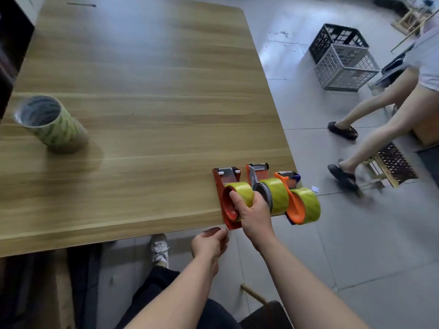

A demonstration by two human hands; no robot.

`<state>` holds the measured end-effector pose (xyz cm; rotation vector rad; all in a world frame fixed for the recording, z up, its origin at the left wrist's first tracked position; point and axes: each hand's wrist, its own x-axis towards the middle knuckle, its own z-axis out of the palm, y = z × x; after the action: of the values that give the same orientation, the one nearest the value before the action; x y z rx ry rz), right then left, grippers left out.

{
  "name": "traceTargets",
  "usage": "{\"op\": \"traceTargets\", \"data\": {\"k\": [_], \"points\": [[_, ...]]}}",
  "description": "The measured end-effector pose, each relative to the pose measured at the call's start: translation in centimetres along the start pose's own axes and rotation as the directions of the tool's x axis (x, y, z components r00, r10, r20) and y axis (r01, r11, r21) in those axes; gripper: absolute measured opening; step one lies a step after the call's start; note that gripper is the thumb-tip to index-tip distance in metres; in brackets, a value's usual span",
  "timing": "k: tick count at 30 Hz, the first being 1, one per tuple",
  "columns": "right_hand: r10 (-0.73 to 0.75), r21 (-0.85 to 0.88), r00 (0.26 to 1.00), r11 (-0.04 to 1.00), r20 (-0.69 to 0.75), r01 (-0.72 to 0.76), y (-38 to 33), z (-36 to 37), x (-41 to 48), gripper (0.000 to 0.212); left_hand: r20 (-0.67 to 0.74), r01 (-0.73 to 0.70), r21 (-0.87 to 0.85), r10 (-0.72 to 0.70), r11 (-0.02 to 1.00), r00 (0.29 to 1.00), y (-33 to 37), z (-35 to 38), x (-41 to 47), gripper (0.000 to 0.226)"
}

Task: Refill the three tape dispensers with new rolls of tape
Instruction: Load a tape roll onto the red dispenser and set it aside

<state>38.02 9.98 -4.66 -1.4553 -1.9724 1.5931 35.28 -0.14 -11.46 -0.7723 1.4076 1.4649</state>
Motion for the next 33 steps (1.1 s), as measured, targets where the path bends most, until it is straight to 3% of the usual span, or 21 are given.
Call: {"op": "traceTargets", "data": {"k": [10,17,33], "points": [[0.004,0.008,1.0,1.0,-0.009,-0.004,0.8,1.2,-0.4,0.035,0.006,-0.121,0.16,0.122,0.98,0.993,-0.6,-0.3,1.4,0.011],[0.044,-0.007,0.998,0.999,0.046,-0.043,0.3,1.1,-0.1,0.034,-0.033,-0.161,0.143,0.167,0.977,0.985,-1.1,-0.2,2.1,0.014],[0.082,-0.012,0.994,0.997,0.068,-0.081,0.5,1.1,-0.1,0.039,0.097,0.005,-0.08,0.003,0.997,0.995,0.5,0.0,2.0,0.021]]}}
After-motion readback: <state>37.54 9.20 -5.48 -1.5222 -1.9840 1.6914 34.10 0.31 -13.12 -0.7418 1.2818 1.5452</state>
